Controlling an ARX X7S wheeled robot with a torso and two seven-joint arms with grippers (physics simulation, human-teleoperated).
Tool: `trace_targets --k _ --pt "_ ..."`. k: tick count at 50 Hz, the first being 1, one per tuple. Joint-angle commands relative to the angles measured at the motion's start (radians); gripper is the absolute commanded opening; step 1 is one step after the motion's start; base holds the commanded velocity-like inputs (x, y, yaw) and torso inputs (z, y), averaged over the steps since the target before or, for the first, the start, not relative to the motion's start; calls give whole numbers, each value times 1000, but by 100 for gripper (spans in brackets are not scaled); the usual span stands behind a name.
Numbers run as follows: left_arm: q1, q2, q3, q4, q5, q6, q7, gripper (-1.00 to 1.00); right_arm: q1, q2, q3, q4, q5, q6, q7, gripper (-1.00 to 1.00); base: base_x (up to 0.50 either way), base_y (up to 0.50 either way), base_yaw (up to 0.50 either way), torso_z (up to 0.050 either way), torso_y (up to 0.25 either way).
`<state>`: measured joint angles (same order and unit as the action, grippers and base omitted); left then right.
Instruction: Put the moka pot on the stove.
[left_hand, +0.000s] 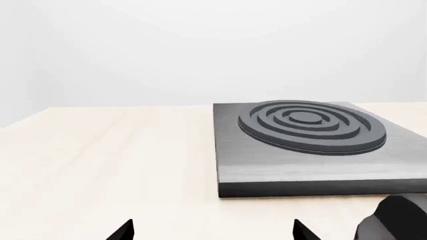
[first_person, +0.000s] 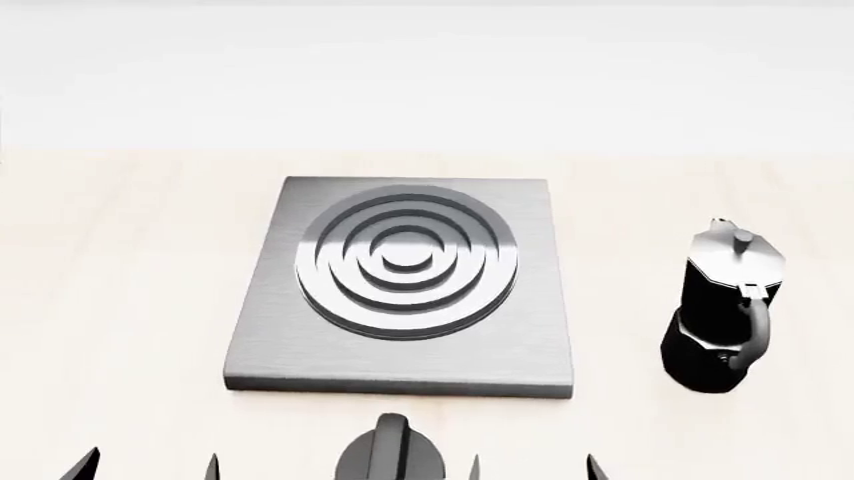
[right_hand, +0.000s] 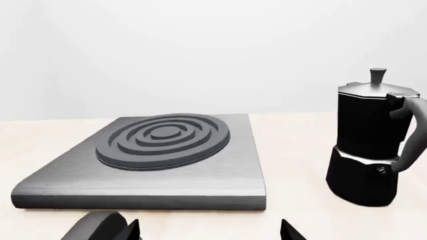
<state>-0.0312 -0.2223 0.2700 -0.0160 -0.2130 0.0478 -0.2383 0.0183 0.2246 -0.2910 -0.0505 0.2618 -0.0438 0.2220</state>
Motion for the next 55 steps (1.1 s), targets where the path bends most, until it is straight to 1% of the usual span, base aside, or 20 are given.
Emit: trace_targets --k 1,31,34,39,55 --pt "-1 -4 5 0 -3 1 -4 100 2 4 -5 3 4 -3 5 100 0 82 0 0 0" --pt "-4 -13 17 -3 -15 10 -8 100 3 13 -18 12 11 -5 22 100 0 52 0 0 0" --pt "-5 -18 21 9 -19 -28 -15 100 3 15 -17 13 13 -8 23 100 0 0 0 0 0" --pt "-3 -12 14 0 -36 0 -9 100 6 17 -20 14 13 -7 25 100 0 0 0 0 0" --pt "-5 -17 21 -1 -37 3 -16 100 8 36 -29 -13 -24 31 66 100 0 0 0 0 0"
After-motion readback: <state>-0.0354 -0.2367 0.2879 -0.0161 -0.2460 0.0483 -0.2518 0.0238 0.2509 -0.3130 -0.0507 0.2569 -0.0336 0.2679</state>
